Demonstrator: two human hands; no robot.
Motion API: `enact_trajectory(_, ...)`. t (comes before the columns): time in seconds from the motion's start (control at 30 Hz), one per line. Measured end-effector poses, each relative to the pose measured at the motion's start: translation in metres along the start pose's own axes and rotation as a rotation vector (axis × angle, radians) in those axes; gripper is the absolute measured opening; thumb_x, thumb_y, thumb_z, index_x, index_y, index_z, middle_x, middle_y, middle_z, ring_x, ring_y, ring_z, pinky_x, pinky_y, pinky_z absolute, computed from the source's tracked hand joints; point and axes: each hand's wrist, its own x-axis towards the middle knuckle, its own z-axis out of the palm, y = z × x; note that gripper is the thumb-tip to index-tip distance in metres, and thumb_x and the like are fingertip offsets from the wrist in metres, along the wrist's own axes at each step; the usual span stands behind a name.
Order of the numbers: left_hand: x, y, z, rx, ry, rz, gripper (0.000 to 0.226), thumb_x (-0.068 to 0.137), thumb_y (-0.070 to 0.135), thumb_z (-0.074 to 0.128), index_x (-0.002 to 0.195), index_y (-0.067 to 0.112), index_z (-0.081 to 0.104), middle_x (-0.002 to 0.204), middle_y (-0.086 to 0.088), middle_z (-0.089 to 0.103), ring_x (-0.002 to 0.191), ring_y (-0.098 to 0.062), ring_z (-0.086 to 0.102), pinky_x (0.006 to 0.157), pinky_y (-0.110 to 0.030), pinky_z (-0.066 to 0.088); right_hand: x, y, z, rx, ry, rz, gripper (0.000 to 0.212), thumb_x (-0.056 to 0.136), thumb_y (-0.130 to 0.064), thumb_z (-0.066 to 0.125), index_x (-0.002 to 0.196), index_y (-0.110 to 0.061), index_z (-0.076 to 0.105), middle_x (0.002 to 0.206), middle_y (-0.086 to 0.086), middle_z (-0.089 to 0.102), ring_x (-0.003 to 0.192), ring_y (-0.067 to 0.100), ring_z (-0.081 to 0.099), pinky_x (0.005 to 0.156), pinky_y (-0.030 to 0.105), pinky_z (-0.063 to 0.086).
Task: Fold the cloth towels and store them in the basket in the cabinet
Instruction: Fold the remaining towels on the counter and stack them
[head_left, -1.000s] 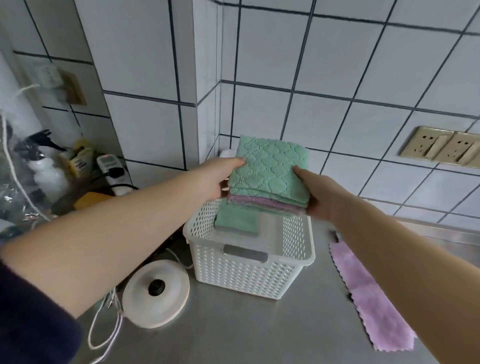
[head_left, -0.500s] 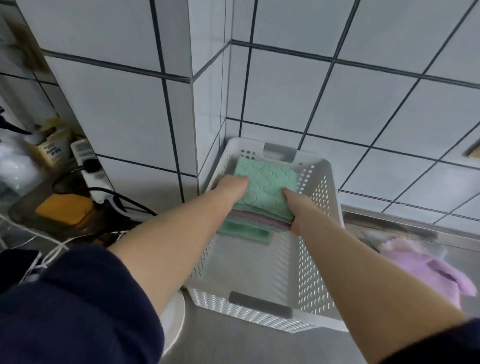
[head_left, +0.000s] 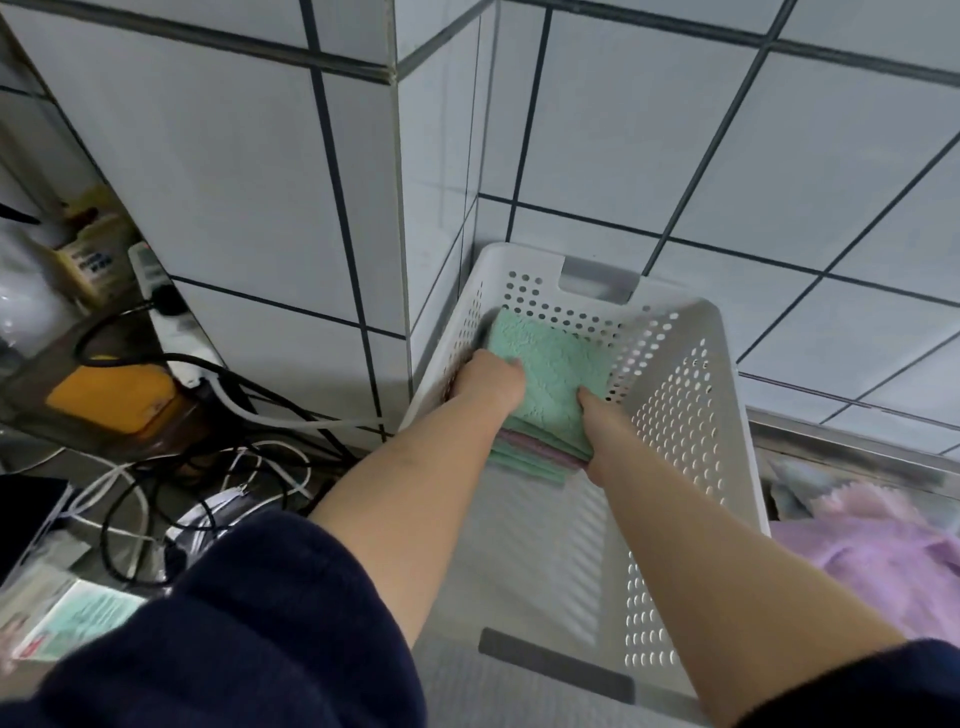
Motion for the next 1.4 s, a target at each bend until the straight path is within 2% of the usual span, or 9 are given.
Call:
enact_trajectory(0.1,0.007,-0.004,0.004,0.026,-0.010,-0.011,0.041,0.098,0.036,0.040,0.118,0.003,0.052,0.112,-0.017,0.064,0.097,-0.030,0.063,0.059,-0.028,0.042,0.002,0.004,0.000,-0.002,-0.007,-0.009,0.050,0.087,-0.045,0.053,0.127,-0.014,0.050,0.123,0.006,0.058,0.110,0.029,0.056,0.099,0.045,0.045)
enact_trajectory(0.23,0.006,-0.007,0.009,0.074,0.001,0.000,0.052,0.098,0.032,0.039,0.139,0.003,0.029,0.132,-0.017,0.050,0.113,-0.032,0.055,0.087,-0.037,0.046,0.006,0.007,-0.002,-0.027,0.002,-0.028,0.051,0.086,-0.047,0.053,0.127,-0.015,0.050,0.122,0.006,0.057,0.109,0.031,0.056,0.098,0.046,0.046)
enact_trajectory(0.3,0.001,-0.008,0.010,0.191,0.088,0.199,0.063,0.098,0.026,0.042,0.148,0.005,0.010,0.149,-0.016,0.029,0.131,-0.032,0.039,0.104,-0.041,0.038,0.008,0.008,-0.002,-0.039,0.017,-0.038,0.047,0.088,-0.045,0.052,0.125,-0.016,0.051,0.120,0.006,0.057,0.109,0.031,0.056,0.098,0.046,0.046)
enact_trajectory(0.4,-0.003,-0.008,0.009,0.426,0.227,0.539,0.061,0.098,0.018,0.040,0.150,0.008,0.008,0.157,-0.012,0.010,0.144,-0.028,0.012,0.116,-0.039,0.019,0.008,0.008,0.001,-0.057,0.000,-0.067,0.037,0.088,-0.046,0.052,0.112,-0.018,0.055,0.116,0.006,0.061,0.102,0.029,0.058,0.096,0.044,0.047)
enact_trajectory(0.53,0.007,-0.012,0.009,0.608,0.175,0.633,0.052,0.099,0.012,0.033,0.149,0.010,0.019,0.159,-0.005,0.012,0.146,-0.022,0.006,0.119,-0.042,0.010,-0.002,0.000,0.004,-0.259,0.097,-0.195,0.051,0.094,-0.040,0.044,0.132,-0.008,0.043,0.129,0.011,0.053,0.105,0.029,0.054,0.092,0.037,0.044)
enact_trajectory(0.63,0.012,-0.018,0.011,0.633,0.137,0.649,0.048,0.101,0.017,0.028,0.149,0.012,0.020,0.159,-0.002,0.010,0.147,-0.018,0.004,0.119,-0.040,0.007,-0.011,-0.006,0.000,-0.574,0.214,-0.603,0.057,0.098,-0.035,0.040,0.148,-0.012,0.023,0.154,0.008,0.027,0.140,0.026,0.028,0.114,0.042,0.026)
enact_trajectory(0.77,0.019,-0.017,0.013,0.644,0.123,0.603,0.051,0.102,0.029,0.024,0.150,0.013,0.017,0.159,-0.003,0.008,0.147,-0.019,0.001,0.119,-0.040,0.006,-0.014,-0.006,0.002,-1.020,0.118,-0.892,0.052,0.099,-0.037,0.035,0.147,-0.019,0.027,0.157,0.004,0.018,0.145,0.021,0.012,0.118,0.044,0.015)
enact_trajectory(0.97,0.026,-0.023,0.018,0.752,0.068,0.554,0.054,0.102,0.029,0.021,0.151,0.010,0.007,0.160,-0.006,-0.001,0.147,-0.021,-0.005,0.119,-0.039,0.003,-0.005,-0.001,0.005,-1.207,0.016,-0.797,0.055,0.099,-0.046,0.023,0.150,-0.024,0.017,0.159,0.000,0.007,0.146,0.017,0.001,0.118,0.047,0.008)
enact_trajectory(1.4,0.036,-0.030,0.030,0.767,0.022,0.493,0.055,0.101,0.023,0.023,0.151,0.009,0.004,0.159,-0.008,-0.001,0.147,-0.022,-0.003,0.119,-0.038,0.003,0.005,0.004,0.008,-1.202,-0.066,-0.700,0.056,0.099,-0.047,0.021,0.150,-0.027,0.011,0.159,-0.005,0.001,0.146,0.014,-0.004,0.117,0.051,0.007)
